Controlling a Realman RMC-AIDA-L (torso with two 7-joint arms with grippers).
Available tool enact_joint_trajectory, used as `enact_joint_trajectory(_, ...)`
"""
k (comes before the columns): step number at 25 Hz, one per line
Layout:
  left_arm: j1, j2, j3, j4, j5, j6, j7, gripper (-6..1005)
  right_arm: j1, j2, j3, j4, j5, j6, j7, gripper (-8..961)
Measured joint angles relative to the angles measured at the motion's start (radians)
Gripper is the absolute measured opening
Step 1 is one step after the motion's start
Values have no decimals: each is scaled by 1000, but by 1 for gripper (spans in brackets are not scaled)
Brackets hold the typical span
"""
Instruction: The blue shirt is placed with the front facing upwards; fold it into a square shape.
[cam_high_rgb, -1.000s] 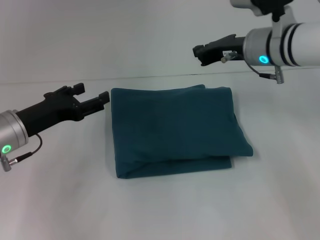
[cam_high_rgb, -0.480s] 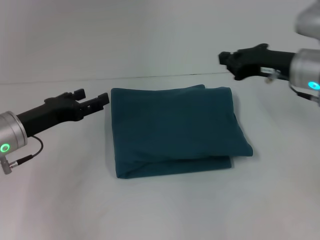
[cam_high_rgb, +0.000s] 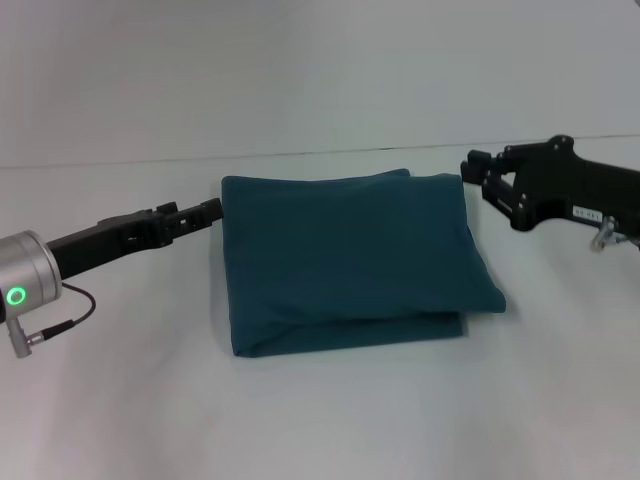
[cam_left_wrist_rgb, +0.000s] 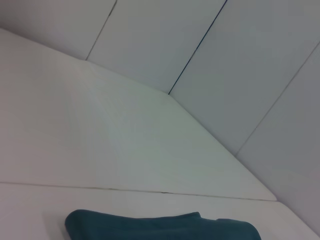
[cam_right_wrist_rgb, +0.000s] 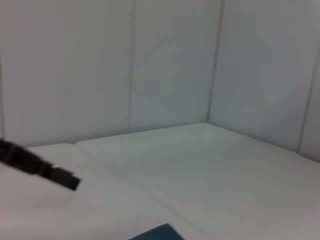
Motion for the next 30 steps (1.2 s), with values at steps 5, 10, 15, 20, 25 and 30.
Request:
enact_joint_trajectory(5,-3,-1,8,-1,26,-5,-47,885,-14,-1,10,6,-5,-32,-16,151)
enact_joint_trajectory(10,-33,2,9,1,130,-14,-200,884,-24,-11,8,-4,-18,-71,-6,325)
enact_joint_trajectory(15,-54,2,12,5,221,-19,-336,883,-26,-12,14,-19,-43,-85,6,483)
enact_joint_trajectory(20,-68,6,23,8,276,-23,-423,884,-31,-11,16,-20,-41,-88,-9,687)
enact_joint_trajectory(25,-95,2,33,0,332,-44,-506,885,-33,-10,16,-20,-43,-102,-24,880)
enact_joint_trajectory(30,-124,-4,34,-30,370,-70,-568,887,-40,-9,16,-20,-43,-117,-44,936)
